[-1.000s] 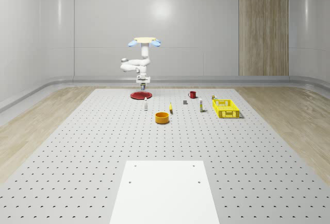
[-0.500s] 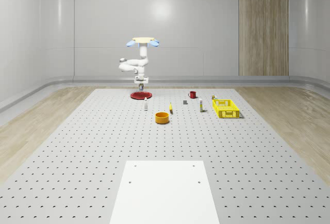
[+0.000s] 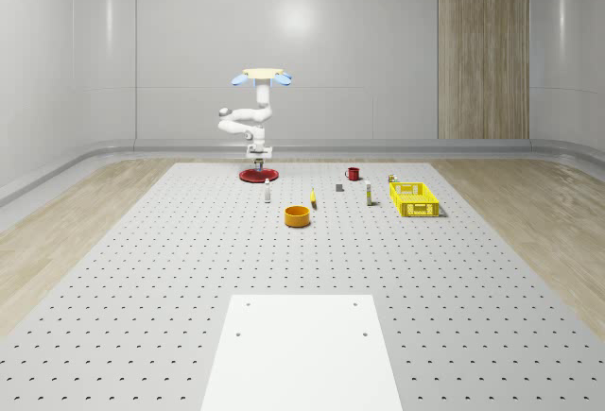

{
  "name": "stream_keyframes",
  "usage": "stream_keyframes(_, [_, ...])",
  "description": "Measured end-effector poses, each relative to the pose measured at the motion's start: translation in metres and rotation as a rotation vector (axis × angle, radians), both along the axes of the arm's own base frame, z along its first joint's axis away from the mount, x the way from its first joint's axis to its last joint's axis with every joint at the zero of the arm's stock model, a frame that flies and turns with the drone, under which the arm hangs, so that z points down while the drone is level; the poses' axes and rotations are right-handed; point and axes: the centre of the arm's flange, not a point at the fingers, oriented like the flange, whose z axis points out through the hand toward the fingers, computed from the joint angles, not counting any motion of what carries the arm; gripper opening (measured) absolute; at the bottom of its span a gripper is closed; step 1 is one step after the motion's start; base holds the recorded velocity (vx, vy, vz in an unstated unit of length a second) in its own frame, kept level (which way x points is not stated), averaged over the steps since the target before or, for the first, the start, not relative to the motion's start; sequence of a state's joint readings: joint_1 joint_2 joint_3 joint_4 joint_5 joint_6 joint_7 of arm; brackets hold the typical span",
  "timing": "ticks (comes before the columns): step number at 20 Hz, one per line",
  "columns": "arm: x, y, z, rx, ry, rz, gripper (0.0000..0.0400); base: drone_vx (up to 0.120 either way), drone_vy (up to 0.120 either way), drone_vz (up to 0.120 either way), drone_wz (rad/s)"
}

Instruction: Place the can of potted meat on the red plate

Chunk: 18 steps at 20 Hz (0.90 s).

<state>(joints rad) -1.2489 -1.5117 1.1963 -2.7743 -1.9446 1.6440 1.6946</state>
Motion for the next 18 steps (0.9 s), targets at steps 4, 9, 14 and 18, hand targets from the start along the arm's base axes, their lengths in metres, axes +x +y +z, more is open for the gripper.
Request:
stream_keyframes(4, [0.0, 0.0, 0.013, 0.0, 0.0, 0.0, 0.0284, 0.0, 0.0, 0.0, 0.0])
stream_keyframes(9, [0.0, 0.0, 0.023, 0.0, 0.0, 0.0, 0.0318, 0.0, 0.0, 0.0, 0.0])
stream_keyframes(14, [0.0, 0.0, 0.02, 0.003, -0.001, -0.001, 0.0376, 0.0, 0.0, 0.0, 0.0])
stream_keyframes(18, [0.0, 0.0, 0.008, 0.004, -0.001, -0.001, 0.0391, 0.0, 0.0, 0.0, 0.0])
